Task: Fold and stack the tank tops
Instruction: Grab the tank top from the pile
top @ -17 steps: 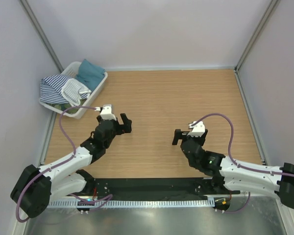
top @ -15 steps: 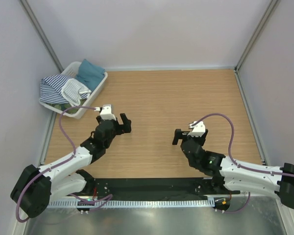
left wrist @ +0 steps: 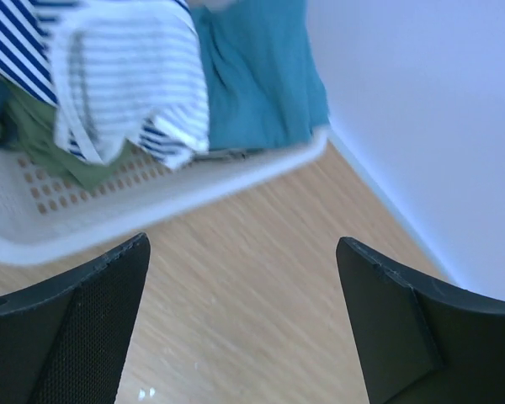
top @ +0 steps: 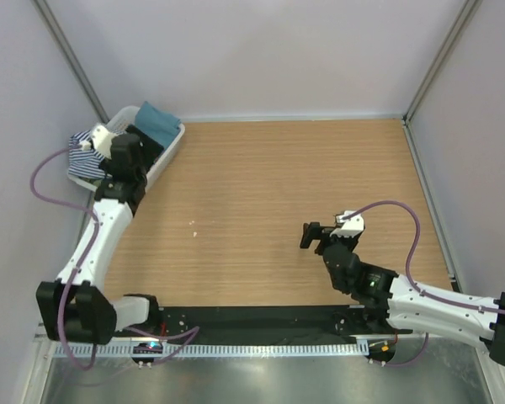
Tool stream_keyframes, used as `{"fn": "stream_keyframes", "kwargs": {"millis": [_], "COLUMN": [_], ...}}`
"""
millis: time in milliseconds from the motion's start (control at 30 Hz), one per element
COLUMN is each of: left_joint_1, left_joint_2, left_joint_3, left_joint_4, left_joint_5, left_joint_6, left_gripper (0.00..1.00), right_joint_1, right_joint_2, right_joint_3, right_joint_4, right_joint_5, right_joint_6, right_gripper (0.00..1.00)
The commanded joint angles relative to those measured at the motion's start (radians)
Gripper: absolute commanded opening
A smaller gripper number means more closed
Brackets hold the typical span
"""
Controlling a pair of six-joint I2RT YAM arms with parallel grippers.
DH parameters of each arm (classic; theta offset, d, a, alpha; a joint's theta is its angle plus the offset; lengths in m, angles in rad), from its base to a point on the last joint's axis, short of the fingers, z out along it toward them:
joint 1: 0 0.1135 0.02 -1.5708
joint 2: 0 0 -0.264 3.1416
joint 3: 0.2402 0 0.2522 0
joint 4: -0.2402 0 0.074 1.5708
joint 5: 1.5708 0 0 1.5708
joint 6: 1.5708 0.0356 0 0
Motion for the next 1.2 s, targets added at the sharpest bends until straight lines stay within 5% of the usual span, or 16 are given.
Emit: {"fn": "stream_keyframes", "kwargs": {"millis": [0,167,533,800,867,967,1167], "left_joint_1": [0.109,0.197,0.263,0.271,0.277,0.280,0.280], "left_joint_2": [0.133,0.348,0.773,0.897,0.921,0.918,0.613], "left_joint_3": [0.163,0.455,0.847,0.864,0.892,0.892,0.549], "left_joint_4": [-0.172,-0.294,-0.492,-0.442,-0.454,-0.462,-0.237], "left_joint_5": [0.009,-0.046,0.000,0.041,0.067,0.081,0.022], "left_joint_6": [-0.071,0.029,0.104,0.112,0.107,0.105,-0.011], "left_gripper": [0.92,0.86,0.79,0.55,0.42,0.00,0.00], "right_joint_1": [0.001,0.003,0.003,0.003,0.003,0.001,0.001], "right_joint_2": [-0.031,-0.035,-0.023,-0.014,-0.009,0.000,0.014], "right_joint_3": [-0.011,-0.008,-0.007,-0.007,-0.005,-0.002,-0.001], "right_joint_4": [0.039,0.030,0.026,0.032,0.033,0.035,0.045], "right_joint_5": [0.040,0.041,0.052,0.055,0.055,0.061,0.059], "right_joint_6": [0.037,0.051,0.063,0.062,0.059,0.057,0.054], "right_gripper": [1.00,1.00,1.00,1.00,1.00,1.00,1.00]}}
